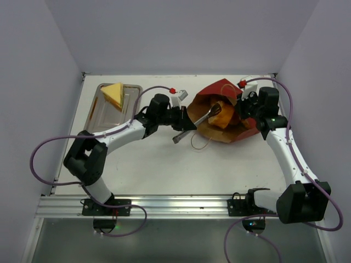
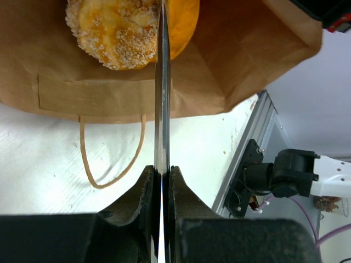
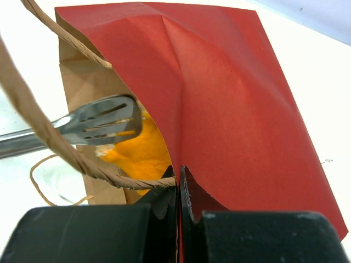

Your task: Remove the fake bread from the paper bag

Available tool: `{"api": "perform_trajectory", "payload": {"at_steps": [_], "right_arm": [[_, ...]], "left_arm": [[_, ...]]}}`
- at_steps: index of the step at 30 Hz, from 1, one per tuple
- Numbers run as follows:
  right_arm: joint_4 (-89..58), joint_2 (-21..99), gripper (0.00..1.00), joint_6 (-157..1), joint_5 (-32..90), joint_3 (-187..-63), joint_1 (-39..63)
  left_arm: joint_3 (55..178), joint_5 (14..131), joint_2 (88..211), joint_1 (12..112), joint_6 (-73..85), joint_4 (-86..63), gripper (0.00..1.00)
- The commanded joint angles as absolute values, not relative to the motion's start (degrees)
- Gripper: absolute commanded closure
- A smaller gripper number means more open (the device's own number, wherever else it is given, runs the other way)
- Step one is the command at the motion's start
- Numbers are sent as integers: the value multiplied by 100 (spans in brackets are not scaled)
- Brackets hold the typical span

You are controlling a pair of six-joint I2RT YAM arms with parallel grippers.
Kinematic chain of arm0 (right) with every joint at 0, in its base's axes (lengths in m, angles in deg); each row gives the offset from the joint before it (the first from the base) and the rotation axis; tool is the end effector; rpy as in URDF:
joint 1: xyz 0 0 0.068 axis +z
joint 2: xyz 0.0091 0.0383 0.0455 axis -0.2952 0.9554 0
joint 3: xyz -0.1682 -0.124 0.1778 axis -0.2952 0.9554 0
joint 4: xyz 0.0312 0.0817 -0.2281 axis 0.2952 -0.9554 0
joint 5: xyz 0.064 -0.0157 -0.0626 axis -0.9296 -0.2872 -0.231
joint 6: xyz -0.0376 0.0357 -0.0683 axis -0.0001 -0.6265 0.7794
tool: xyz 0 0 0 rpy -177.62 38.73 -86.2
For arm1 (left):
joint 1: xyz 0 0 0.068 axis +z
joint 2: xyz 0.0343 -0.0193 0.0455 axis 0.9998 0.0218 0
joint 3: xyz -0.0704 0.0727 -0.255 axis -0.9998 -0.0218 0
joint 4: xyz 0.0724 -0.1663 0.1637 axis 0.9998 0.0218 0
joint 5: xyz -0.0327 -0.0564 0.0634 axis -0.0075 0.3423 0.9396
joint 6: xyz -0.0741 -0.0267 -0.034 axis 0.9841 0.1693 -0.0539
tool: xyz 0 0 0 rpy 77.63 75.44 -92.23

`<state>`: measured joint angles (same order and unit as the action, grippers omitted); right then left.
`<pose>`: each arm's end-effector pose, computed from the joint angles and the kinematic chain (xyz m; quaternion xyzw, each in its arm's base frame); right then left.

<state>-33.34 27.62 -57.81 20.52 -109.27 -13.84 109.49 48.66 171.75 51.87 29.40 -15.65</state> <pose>0.2884 0.0380 0.3132 -0.1962 0.8303 0.0758 0.5161 0.2983 -0.2744 0.2424 0.1599 0.8146 -0.4878 0.2701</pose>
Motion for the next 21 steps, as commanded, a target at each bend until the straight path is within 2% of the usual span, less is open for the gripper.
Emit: {"api": "perform_trajectory", "payload": {"at_steps": [1,12,21], "right_arm": [[-3326,2626,100,-5832,1919,-11015,-1427],[-3299,2617,100,-5868,1875,-11006,-1444],[-3299,2600,100,-5894,1831,-11023,-1462]], "left_arm": [[10884,4782,16510,5236,2705,-1603,100],[10382,4667,15622,5333,2486,-1050,100],[10250,4869,14341,5763,1862,374,100]]}}
